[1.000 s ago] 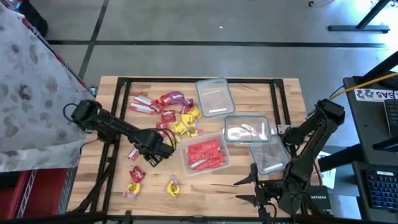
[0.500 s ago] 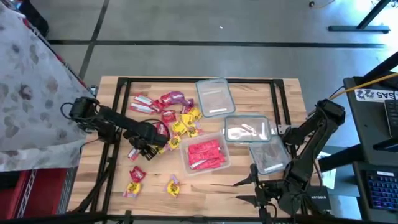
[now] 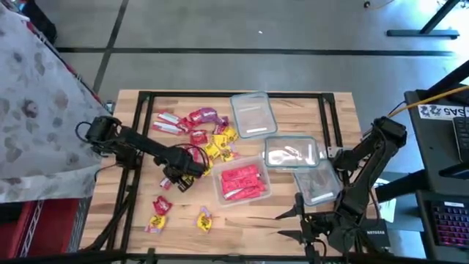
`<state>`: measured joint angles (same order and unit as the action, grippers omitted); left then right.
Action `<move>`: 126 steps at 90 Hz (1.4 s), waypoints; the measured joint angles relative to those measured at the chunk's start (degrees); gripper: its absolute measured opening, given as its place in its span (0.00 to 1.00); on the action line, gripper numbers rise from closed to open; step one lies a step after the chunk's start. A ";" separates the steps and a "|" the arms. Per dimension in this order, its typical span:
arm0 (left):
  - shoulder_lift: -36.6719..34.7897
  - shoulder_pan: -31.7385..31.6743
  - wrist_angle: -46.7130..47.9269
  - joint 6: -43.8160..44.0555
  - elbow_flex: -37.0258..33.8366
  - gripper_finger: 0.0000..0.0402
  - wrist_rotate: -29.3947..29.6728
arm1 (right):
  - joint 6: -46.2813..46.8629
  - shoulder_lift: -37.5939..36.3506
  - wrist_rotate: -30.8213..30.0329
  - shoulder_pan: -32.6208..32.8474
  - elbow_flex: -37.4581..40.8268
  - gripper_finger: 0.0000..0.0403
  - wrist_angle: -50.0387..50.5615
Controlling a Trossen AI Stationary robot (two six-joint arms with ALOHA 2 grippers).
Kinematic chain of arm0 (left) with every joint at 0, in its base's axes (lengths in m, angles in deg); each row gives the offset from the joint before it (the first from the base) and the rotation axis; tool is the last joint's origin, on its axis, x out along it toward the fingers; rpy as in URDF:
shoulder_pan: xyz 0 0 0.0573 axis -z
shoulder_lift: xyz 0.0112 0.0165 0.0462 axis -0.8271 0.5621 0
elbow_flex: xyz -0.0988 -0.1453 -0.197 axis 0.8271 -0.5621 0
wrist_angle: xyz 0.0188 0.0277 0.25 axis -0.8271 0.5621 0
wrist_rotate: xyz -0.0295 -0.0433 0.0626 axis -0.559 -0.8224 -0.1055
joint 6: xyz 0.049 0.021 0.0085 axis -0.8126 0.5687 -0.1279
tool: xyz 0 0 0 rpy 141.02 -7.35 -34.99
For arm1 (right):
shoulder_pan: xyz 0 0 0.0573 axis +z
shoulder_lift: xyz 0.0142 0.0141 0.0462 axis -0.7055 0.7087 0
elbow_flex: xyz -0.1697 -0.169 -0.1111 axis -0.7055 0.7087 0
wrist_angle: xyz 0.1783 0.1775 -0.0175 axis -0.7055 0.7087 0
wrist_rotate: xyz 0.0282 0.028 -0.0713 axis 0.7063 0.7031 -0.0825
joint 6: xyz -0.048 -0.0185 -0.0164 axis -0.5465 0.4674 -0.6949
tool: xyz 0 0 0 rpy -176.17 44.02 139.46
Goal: Sort candy
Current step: Put the pink candy into the top rectangular transparent food container
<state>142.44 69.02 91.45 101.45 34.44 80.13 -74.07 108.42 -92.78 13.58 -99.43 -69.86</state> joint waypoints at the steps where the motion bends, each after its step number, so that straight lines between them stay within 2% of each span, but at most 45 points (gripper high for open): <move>1: 0.00 0.15 0.60 0.11 0.65 0.00 0.35 | 0.00 0.00 -0.01 0.00 0.00 0.48 0.03; 25: -0.09 4.80 17.80 3.49 18.66 0.00 6.91 | 0.00 0.00 -0.41 0.00 0.00 0.48 0.24; 38: -0.11 7.40 17.97 3.58 26.79 0.00 11.67 | -0.02 0.00 -0.41 0.00 0.00 0.48 0.21; 47: 0.00 8.63 10.55 0.21 30.71 0.00 16.83 | -0.11 0.00 -0.46 0.00 0.00 0.48 0.20; 57: 0.59 9.52 -4.58 -10.25 32.92 0.00 21.83 | -0.15 0.00 -1.15 0.00 0.00 0.48 0.21; 68: 2.24 9.61 -22.32 -23.01 33.07 0.00 24.43 | -0.17 0.00 -1.45 -0.33 0.00 0.48 0.22; 76: 4.45 9.43 -28.79 -30.04 33.05 0.00 25.49 | -0.12 0.00 -1.46 -0.48 0.00 0.48 0.26; 91: 8.84 8.06 -28.56 -32.44 33.05 0.00 25.07 | -0.09 0.00 -1.46 -0.48 0.00 0.48 0.22; 104: 11.90 6.22 -25.82 -31.12 32.96 0.01 19.27 | -0.07 0.00 -1.44 -0.48 0.00 0.48 0.05; 115: 13.34 4.93 -25.11 -30.35 32.96 0.06 14.81 | -0.04 0.00 -1.45 -0.48 0.00 0.48 0.01; 126: 13.62 4.16 -24.90 -30.34 32.96 0.12 14.25 | -0.02 0.00 -1.44 -0.48 0.00 0.48 -0.04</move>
<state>156.05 73.18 66.55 71.10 67.41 94.38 -74.09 108.42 -94.21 13.10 -99.43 -69.90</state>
